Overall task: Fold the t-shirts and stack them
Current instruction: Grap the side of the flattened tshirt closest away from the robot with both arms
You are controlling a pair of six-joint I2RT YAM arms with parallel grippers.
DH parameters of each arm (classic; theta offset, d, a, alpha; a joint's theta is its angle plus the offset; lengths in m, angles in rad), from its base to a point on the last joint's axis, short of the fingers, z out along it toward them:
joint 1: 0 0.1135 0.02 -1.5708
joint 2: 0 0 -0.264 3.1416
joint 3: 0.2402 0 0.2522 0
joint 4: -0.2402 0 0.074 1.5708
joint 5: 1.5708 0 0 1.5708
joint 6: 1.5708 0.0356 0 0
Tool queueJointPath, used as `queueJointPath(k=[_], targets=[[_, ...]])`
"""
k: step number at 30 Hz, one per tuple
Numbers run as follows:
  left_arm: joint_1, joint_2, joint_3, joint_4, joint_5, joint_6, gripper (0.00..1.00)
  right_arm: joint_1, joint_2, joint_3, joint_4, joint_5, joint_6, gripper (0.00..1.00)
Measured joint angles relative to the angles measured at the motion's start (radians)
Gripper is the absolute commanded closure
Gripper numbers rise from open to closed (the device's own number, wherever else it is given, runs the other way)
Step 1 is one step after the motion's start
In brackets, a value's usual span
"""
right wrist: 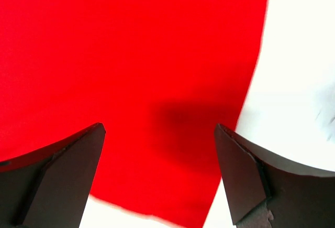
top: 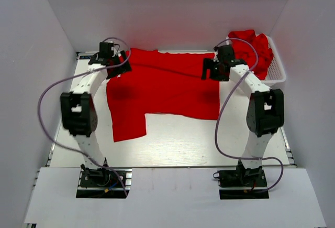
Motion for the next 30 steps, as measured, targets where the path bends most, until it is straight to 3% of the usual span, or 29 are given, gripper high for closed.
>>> queueJointPath(k=[4, 12, 16, 20, 25, 30], targets=[[0.000, -0.341, -0.433, -0.040, -0.026, -0.080, 0.00, 0.045, -0.170, -0.238, 0.064, 0.021, 0.053, 0.10], [0.002, -0.658, -0.927, -0.222, -0.032, -0.209, 0.00, 0.033, -0.307, -0.494, 0.163, 0.000, 0.173, 0.10], [0.002, -0.845, -1.004, -0.252, -0.021, -0.235, 0.00, 0.033, -0.348, -0.507, 0.196, -0.006, 0.186, 0.10], [0.002, -0.891, -1.040, -0.227, -0.002, -0.257, 0.00, 0.032, -0.358, -0.508, 0.210, 0.025, 0.187, 0.10], [0.002, -0.834, -1.089, -0.190, 0.006, -0.273, 0.09, 0.031, -0.359, -0.510, 0.210, 0.054, 0.185, 0.10], [0.002, -0.786, -1.093, -0.164, -0.009, -0.286, 0.27, 0.030, -0.369, -0.510, 0.209, 0.077, 0.179, 0.10]])
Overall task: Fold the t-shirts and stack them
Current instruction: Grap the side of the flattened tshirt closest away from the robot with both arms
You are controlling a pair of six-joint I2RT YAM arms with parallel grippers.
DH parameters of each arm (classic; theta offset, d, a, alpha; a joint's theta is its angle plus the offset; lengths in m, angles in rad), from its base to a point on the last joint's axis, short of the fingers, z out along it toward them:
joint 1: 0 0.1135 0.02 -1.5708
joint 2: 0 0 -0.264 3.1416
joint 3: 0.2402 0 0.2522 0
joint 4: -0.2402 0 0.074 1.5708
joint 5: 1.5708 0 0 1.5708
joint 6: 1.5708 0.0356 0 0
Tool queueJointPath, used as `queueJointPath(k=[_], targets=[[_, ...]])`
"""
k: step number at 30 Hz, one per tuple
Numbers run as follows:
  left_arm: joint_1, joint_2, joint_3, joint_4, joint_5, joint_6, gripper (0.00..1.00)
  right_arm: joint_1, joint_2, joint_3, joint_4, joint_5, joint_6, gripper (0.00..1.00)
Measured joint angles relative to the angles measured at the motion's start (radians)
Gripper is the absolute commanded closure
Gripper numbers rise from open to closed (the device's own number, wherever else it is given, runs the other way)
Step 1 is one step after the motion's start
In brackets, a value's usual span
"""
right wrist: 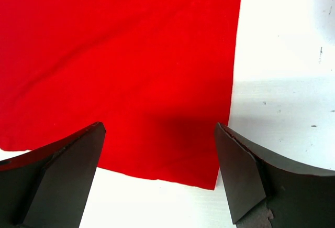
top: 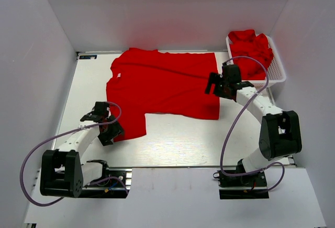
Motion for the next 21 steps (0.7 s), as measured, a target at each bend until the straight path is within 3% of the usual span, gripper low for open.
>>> queueJointPath(k=[2, 5, 6, 8, 13, 21], targets=[[0.000, 0.014, 0.001, 0.016, -0.006, -0.002, 0.35, 0.000, -0.002, 0.000, 0.000, -0.001, -0.001, 0.10], [0.000, 0.045, 0.007, 0.051, -0.011, -0.003, 0.56, 0.000, -0.006, -0.012, 0.002, -0.001, -0.001, 0.10], [0.000, 0.058, 0.012, 0.056, -0.011, -0.003, 0.74, 0.000, -0.011, -0.022, 0.000, -0.001, -0.001, 0.10], [0.001, 0.087, 0.023, 0.085, -0.005, 0.001, 0.97, 0.000, -0.022, -0.047, -0.003, 0.000, -0.001, 0.10], [0.002, 0.116, 0.032, 0.140, 0.039, 0.016, 1.00, 0.000, -0.061, -0.105, -0.022, 0.032, 0.007, 0.10], [0.002, -0.011, -0.052, 0.153, 0.065, 0.027, 1.00, 0.000, -0.185, -0.253, -0.093, 0.098, 0.117, 0.11]])
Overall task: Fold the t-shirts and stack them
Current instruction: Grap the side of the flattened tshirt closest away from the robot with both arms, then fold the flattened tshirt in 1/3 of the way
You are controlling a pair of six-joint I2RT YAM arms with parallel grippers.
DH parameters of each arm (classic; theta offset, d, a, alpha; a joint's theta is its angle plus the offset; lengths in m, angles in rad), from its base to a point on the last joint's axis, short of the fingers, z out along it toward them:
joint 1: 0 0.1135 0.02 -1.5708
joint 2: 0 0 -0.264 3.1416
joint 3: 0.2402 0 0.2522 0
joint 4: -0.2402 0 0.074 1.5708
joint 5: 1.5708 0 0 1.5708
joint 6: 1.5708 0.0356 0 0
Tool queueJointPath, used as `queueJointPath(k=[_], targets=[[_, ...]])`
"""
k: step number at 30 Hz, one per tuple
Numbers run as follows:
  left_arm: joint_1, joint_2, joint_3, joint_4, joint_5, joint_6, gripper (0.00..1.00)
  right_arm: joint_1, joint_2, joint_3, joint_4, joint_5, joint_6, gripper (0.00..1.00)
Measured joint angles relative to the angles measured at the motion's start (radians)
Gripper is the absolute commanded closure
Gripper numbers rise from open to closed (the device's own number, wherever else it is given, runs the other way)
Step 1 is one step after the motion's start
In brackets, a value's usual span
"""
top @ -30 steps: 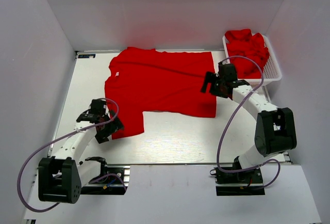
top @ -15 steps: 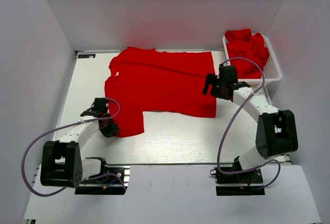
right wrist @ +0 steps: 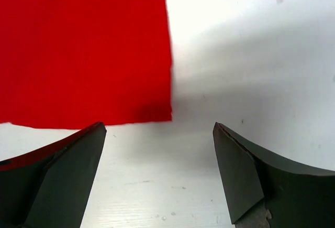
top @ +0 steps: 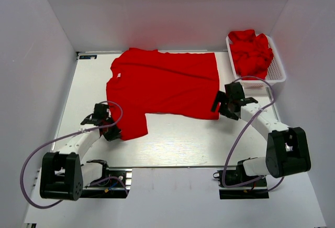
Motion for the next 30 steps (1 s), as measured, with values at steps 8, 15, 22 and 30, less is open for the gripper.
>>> queueJointPath(k=[8, 15, 22, 30], targets=[[0.000, -0.042, -0.024, -0.038, 0.048, 0.007, 1.00, 0.001, 0.003, -0.076, 0.002, -0.048, 0.065, 0.16], [0.000, -0.041, -0.024, -0.048, 0.059, 0.007, 1.00, 0.006, 0.089, -0.075, 0.078, -0.089, 0.085, 0.29], [0.000, -0.042, -0.024, -0.078, 0.092, 0.007, 1.00, 0.008, 0.093, -0.115, 0.151, -0.079, 0.121, 0.77], [0.000, -0.048, -0.021, -0.164, 0.175, 0.016, 1.00, 0.009, 0.064, -0.156, 0.196, -0.046, 0.137, 1.00]])
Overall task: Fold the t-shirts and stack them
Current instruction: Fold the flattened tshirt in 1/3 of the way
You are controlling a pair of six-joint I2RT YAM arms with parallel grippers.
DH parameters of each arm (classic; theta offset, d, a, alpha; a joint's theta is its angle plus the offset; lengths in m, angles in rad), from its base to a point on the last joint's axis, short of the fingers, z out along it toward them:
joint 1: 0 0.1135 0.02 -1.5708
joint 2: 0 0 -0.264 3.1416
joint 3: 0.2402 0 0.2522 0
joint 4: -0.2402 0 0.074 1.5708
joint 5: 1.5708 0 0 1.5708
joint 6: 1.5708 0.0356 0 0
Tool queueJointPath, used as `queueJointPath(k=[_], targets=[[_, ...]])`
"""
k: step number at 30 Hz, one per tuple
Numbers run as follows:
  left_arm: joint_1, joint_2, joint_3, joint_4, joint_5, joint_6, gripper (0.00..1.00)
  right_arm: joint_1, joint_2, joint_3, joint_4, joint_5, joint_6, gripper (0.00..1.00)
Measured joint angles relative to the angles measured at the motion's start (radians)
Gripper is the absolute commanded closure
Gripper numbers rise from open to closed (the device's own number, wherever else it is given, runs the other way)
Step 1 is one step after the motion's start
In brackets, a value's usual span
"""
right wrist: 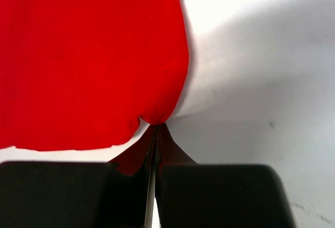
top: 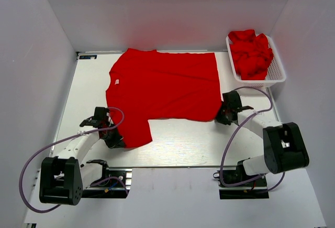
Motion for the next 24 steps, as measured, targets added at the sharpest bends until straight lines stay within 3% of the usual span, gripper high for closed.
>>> queueJointPath(k=[12, 18, 24], targets=[[0.000, -0.153, 0.067, -0.255, 0.107, 0.060, 1.00, 0.010, -0.326, -0.096, -0.234, -0.031, -0.016, 1.00], [0.000, -0.087, 0.116, -0.219, 0.164, 0.090, 1.00, 0.012, -0.317, -0.096, -0.209, -0.065, -0.042, 1.00], [0.000, -0.046, 0.253, -0.028, 0.188, 0.094, 1.00, 0.012, -0.214, -0.038, -0.187, -0.071, -0.084, 1.00]])
